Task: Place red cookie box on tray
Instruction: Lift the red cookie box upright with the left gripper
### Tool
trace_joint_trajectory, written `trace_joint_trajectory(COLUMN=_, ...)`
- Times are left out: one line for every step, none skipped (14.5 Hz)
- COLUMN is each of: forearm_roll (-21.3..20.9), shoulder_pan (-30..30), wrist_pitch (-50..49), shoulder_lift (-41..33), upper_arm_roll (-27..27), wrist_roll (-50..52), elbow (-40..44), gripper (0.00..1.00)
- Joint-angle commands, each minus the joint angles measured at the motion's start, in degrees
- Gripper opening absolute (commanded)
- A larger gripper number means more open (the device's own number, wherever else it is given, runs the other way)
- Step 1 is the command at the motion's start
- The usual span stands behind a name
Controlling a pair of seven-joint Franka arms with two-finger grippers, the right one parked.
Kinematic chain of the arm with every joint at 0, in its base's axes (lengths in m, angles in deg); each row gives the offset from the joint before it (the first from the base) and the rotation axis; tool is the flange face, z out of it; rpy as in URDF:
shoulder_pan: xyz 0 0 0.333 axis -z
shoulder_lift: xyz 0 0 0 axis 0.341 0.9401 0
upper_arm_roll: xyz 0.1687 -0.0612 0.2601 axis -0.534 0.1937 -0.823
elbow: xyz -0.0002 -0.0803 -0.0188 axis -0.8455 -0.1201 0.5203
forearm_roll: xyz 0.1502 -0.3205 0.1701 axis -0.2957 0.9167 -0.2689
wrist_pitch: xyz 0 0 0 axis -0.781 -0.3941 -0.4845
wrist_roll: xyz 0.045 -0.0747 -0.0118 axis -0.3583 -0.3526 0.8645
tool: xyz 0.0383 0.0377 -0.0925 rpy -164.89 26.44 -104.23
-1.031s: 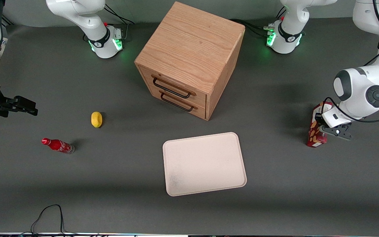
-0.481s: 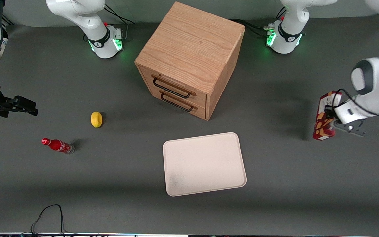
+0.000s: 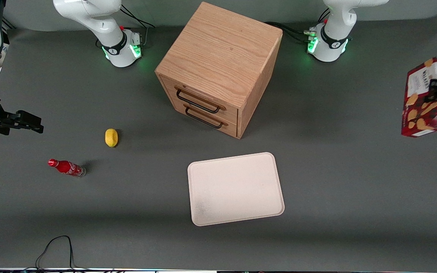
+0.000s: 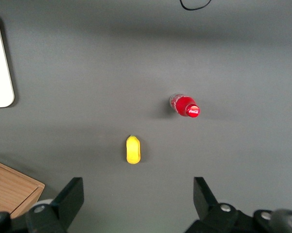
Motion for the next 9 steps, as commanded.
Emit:
trace_joint_trajectory(forearm_roll=-0.40, shoulder_pan=0.56, wrist_pitch=-4.45, shoulder_lift=4.63, upper_arm_roll=-0.25, wrist_roll=1.39, elbow=8.13, gripper=0.00)
trace_joint_trajectory(forearm_roll=-0.40, shoulder_pan=0.56, wrist_pitch=-4.46, shoulder_lift=4.72, upper_arm_roll=-0.25, wrist_roll=1.65, elbow=8.31, gripper=0.00)
trace_joint_trajectory(forearm_roll=-0.31, shoulder_pan=0.74, wrist_pitch=-4.46, shoulder_lift=5.07, upper_arm_roll=-0.16, wrist_roll=2.87, elbow=8.31, gripper=0.00)
trace_joint_trajectory(forearm_roll=-0.22, shoulder_pan=0.83, wrist_pitch=-4.46, shoulder_lift=5.16, upper_arm_roll=0.19, wrist_roll=5.14, elbow=8.31, gripper=0.00)
trace_joint_trajectory(forearm_roll=-0.13, shoulder_pan=1.00, wrist_pitch=-4.54, shoulder_lift=5.51, upper_arm_roll=1.85, wrist_roll=7.78, elbow=8.40, gripper=0.00)
trace_joint_trajectory(forearm_roll=-0.13, shoulder_pan=1.09, wrist_pitch=-4.46, shoulder_lift=5.86, upper_arm_roll=4.04, wrist_roll=10.76, elbow=8.40, gripper=0.00)
trace_joint_trajectory(forearm_roll=0.13, shoulder_pan=1.09, wrist_pitch=-4.11, shoulder_lift=6.82, upper_arm_roll=6.06, wrist_roll=14.79, elbow=8.40, gripper=0.00)
trace_joint_trajectory(forearm_roll=0.22, shoulder_pan=1.18, wrist_pitch=-3.67, shoulder_lift=7.96, upper_arm_roll=8.87, wrist_roll=19.27, elbow=9.45, gripper=0.00)
trace_joint_trajectory(forearm_roll=0.48, shoulder_pan=1.18, wrist_pitch=-3.58, shoulder_lift=10.23, upper_arm_roll=11.59, wrist_roll=24.10, elbow=11.20, gripper=0.00)
